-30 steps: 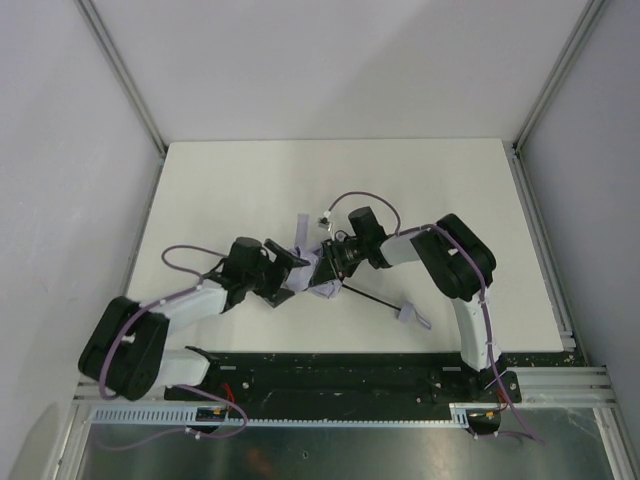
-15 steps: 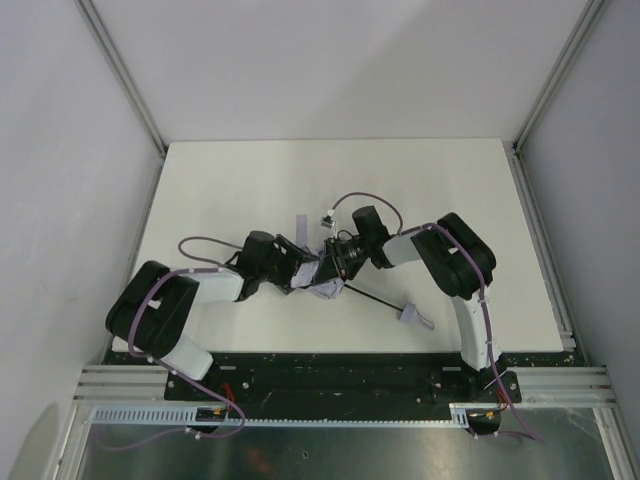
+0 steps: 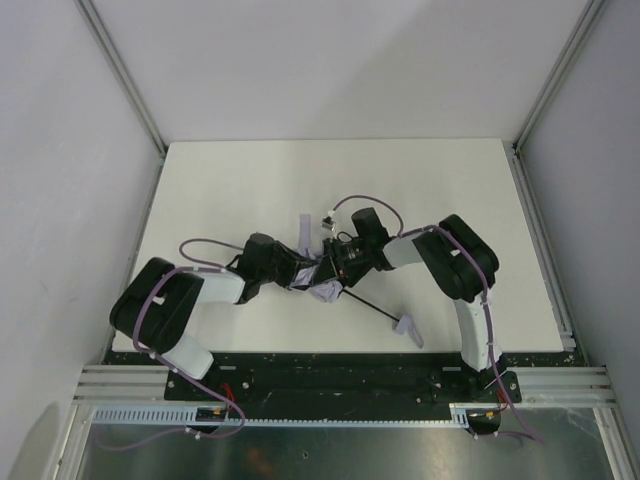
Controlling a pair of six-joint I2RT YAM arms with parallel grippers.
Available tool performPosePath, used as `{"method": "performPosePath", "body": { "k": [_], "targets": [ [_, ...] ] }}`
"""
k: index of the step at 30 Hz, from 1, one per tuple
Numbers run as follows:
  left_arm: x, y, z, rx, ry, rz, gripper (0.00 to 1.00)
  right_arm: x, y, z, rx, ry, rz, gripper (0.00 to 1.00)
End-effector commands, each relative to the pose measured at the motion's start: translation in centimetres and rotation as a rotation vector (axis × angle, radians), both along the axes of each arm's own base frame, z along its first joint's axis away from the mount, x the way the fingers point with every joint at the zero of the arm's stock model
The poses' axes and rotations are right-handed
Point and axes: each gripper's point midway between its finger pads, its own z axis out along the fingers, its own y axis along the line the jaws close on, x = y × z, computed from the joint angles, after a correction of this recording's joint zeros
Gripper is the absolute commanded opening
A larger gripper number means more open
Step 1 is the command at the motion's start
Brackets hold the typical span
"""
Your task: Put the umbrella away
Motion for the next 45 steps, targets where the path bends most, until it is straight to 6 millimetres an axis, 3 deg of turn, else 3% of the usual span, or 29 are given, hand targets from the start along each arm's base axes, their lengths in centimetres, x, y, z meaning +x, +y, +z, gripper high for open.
{"method": "performPosePath", "body": {
  "k": [1, 2, 4, 7, 12, 16, 19, 25, 28, 31, 36, 38, 40, 42, 45],
  "targets": [
    [-1.3, 2.4, -3.0, 0.144, 0.033, 0.025, 0.01, -0.5, -0.6, 1.1, -0.134, -0.08, -0.041, 0.6],
    [-1.5, 2.4, -2.9, 0.138, 0.035, 0.023, 0.0, -0.1, -1.1, 1.0, -0.178, -0.123, -0.063, 0.72],
    [-1.9, 2.5, -2.9, 0.127, 0.045, 0.025, 0.0, 0.2, -2.3, 1.1, -0.256, -0.197, -0.089, 0.87],
    [-2.8, 2.6, -3.0, 0.105, 0.079, 0.035, 0.0, 0.8, -3.3, 2.2, -0.355, -0.374, -0.118, 0.96],
    [-4.6, 2.5, -3.9, 0.072, 0.187, 0.035, 0.0, 2.4, -3.5, 4.3, -0.545, -0.817, -0.183, 0.99],
    [-6.0, 2.5, -4.1, 0.072, 0.289, 0.032, 0.0, 2.0, -1.9, 5.1, -0.595, -1.043, -0.165, 0.99],
    [-6.4, 2.7, -3.6, 0.065, 0.314, 0.04, 0.0, 1.0, -0.2, 4.3, -0.626, -1.156, -0.132, 0.99],
    [-6.9, 2.7, -2.8, 0.028, 0.349, 0.051, 0.0, 0.0, 0.1, 0.4, -0.794, -1.287, -0.088, 0.97],
    [-7.4, 2.7, -2.9, 0.023, 0.385, 0.051, 0.0, 0.0, -0.3, -1.1, -0.88, -1.344, -0.081, 0.91],
    [-7.4, 2.7, -2.8, 0.02, 0.389, 0.052, 0.0, 0.4, -1.1, -1.7, -0.945, -1.362, -0.113, 0.78],
    [-7.4, 2.5, -2.2, 0.0, 0.384, 0.043, 0.0, 1.1, -2.7, -3.0, -1.008, -1.316, -0.127, 0.35],
    [-7.3, 2.3, -1.7, -0.009, 0.371, 0.032, 0.0, 1.1, -2.9, -3.6, -0.996, -1.274, -0.112, 0.12],
    [-6.9, 2.3, -1.1, -0.013, 0.339, 0.019, 0.01, 0.6, -2.6, -3.9, -0.941, -1.229, -0.088, 0.03],
    [-6.4, 2.5, -0.2, -0.005, 0.283, 0.011, 0.15, 0.0, -2.0, -3.7, -0.866, -1.174, -0.071, 0.01],
    [-5.1, 3.1, 1.7, 0.019, 0.158, 0.012, 0.48, -0.7, -1.0, -2.8, -0.708, -1.07, -0.049, 0.0]
  ]
}}
